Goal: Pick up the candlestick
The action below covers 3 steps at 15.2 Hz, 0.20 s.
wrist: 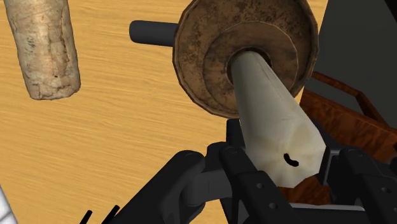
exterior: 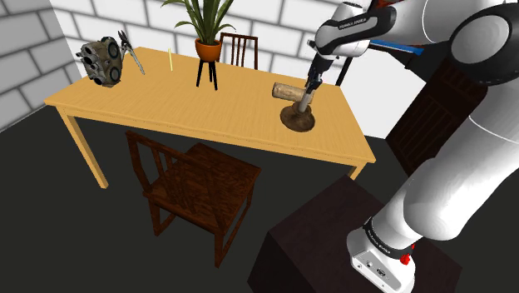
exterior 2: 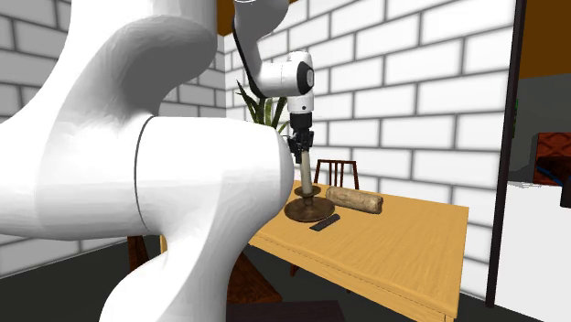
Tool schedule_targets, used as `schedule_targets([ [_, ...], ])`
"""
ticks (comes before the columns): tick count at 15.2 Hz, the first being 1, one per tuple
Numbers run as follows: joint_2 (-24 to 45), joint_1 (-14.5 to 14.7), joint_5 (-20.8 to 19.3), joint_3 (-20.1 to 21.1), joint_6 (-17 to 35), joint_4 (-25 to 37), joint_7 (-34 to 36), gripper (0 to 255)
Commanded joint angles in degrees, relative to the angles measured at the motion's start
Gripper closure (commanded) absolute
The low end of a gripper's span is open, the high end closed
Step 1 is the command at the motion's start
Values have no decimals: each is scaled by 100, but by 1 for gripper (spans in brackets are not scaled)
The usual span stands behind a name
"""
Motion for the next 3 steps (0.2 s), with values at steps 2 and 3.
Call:
schedule_targets([
  [2, -71, 3, -50, -5, -168, 112, 27, 255],
  [3, -70, 3, -49, -5, -168, 112, 27, 255],
])
